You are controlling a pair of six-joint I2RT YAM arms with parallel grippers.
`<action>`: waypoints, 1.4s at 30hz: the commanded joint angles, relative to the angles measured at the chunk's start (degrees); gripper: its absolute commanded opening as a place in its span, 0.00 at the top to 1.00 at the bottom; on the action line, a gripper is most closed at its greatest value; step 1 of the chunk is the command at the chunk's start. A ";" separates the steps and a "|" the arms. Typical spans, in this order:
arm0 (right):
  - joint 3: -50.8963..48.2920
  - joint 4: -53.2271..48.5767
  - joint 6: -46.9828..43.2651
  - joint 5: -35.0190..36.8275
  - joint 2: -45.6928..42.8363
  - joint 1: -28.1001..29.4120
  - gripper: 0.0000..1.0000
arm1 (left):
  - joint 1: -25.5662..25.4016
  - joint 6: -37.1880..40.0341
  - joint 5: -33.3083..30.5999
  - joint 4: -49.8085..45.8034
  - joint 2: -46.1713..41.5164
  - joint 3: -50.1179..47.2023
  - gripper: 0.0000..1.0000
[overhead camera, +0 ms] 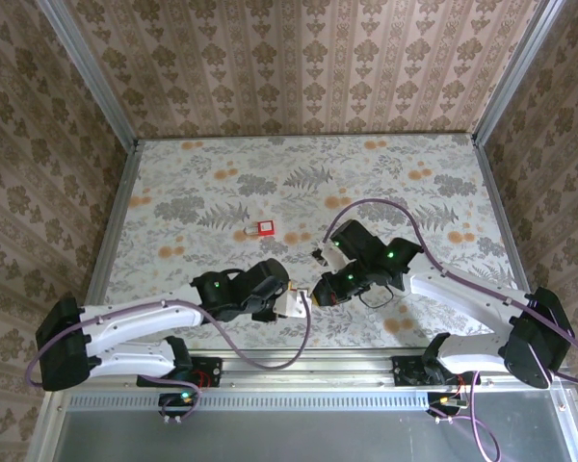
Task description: Unlock with the key
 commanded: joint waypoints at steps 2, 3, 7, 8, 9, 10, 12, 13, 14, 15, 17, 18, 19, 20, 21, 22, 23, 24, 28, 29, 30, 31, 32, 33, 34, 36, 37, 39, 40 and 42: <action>-1.59 12.95 3.52 -6.39 0.26 -2.16 1.00 | -3.31 0.24 1.79 14.13 -2.89 -0.01 1.00; -2.22 13.48 3.74 -6.99 0.02 -2.55 1.00 | -3.28 -0.22 2.27 13.90 -3.21 0.08 1.00; -3.47 13.64 2.31 -7.05 -1.31 -3.24 1.00 | -3.28 -2.61 5.49 12.85 -4.65 -0.01 1.00; -3.47 13.05 1.70 -6.80 -1.47 -3.24 1.00 | -3.28 -3.23 6.14 12.36 -4.84 0.08 1.00; -3.40 12.47 1.21 -6.48 -1.48 -3.23 1.00 | -3.32 -3.78 6.59 12.09 -4.94 0.17 1.00; -3.30 11.59 0.54 -5.80 -1.59 -3.20 1.00 | -3.28 -4.44 7.23 11.71 -5.03 0.25 1.00; -3.21 10.56 -0.35 -5.14 -1.64 -3.21 1.00 | -3.19 -5.26 8.48 11.08 -4.96 0.42 1.00; -3.21 10.57 -0.52 -5.10 -1.76 -3.14 1.00 | -3.23 -5.81 8.55 10.89 -4.74 0.58 1.00; -3.36 11.00 -0.50 -5.19 -1.99 -3.05 1.00 | -3.21 -6.60 8.06 10.91 -4.40 0.84 1.00; -3.54 11.58 -0.29 -5.30 -2.17 -2.94 1.00 | -3.12 -7.47 7.68 10.79 -4.05 1.21 1.00; -3.90 12.71 0.30 -5.19 -2.26 -2.66 1.00 | -2.97 -9.59 8.50 11.09 -3.30 2.24 1.00; -4.06 13.24 0.62 -5.19 -2.22 -2.49 1.00 | -2.97 -10.50 9.03 11.78 -3.06 2.48 1.00; -4.31 13.89 1.17 -5.23 -2.16 -2.33 1.00 | -2.93 -11.70 9.28 12.68 -2.77 2.84 1.00; -4.79 15.02 2.03 -5.40 -2.06 -2.32 1.00 | -2.92 -12.90 9.10 13.41 -2.30 3.20 1.00; -5.25 16.10 2.83 -5.57 -1.97 -2.30 1.00 | -2.98 -13.36 8.95 13.65 -2.01 3.64 1.00; -5.76 17.05 3.42 -5.87 -1.87 -2.30 1.00 | -2.93 -13.99 8.86 14.21 -1.79 3.93 1.00; -6.34 18.01 4.02 -6.21 -1.79 -2.20 1.00 | -2.93 -14.43 8.90 14.91 -1.65 4.11 1.00; -6.90 18.81 4.47 -6.37 -1.80 -2.15 1.00 | -2.93 -14.46 9.14 15.35 -1.60 4.21 1.00; -7.50 18.46 3.19 -7.04 -1.89 -2.21 1.00 | -4.18 -10.77 10.70 17.71 -2.19 2.63 1.00; -6.98 16.91 2.12 -6.67 -1.85 -2.21 1.00 | -4.58 -10.06 10.86 17.93 -2.39 2.37 1.00; -6.58 15.76 1.19 -6.29 -1.85 -2.30 1.00 | -4.59 -9.88 11.05 17.60 -2.33 2.56 1.00; -6.30 14.97 0.34 -6.31 -1.77 -2.28 1.00 | -4.68 -9.80 11.23 16.72 -2.14 3.09 1.00; -6.28 15.24 -0.01 -6.79 -1.75 -2.24 1.00 | -4.69 -9.98 11.06 16.05 -1.96 3.62 1.00; -6.45 15.92 0.07 -7.23 -1.70 -2.17 1.00 | -4.62 -10.49 11.22 15.71 -1.95 4.06 1.00; -6.54 16.43 0.07 -7.63 -1.46 -2.04 1.00 | -4.60 -10.82 11.51 15.70 -2.08 4.37 1.00; -6.76 16.94 0.23 -7.56 -0.83 -1.89 1.00 | -4.59 -11.42 12.37 16.60 -2.62 4.65 1.00; -6.89 17.41 0.33 -7.69 -0.40 -1.91 1.00 | -4.59 -11.63 13.02 17.28 -2.89 4.65 1.00; -6.75 18.06 0.21 -8.46 0.44 -1.89 1.00 | -5.04 -10.09 14.01 16.91 -2.61 5.18 1.00; -6.07 17.28 -0.45 -8.43 0.74 -1.73 1.00 | -5.60 -9.35 13.21 15.43 -1.55 6.13 1.00; -4.30 14.22 -1.88 -6.92 1.34 -1.65 1.00 | -5.91 -9.70 11.19 10.85 1.80 9.38 1.00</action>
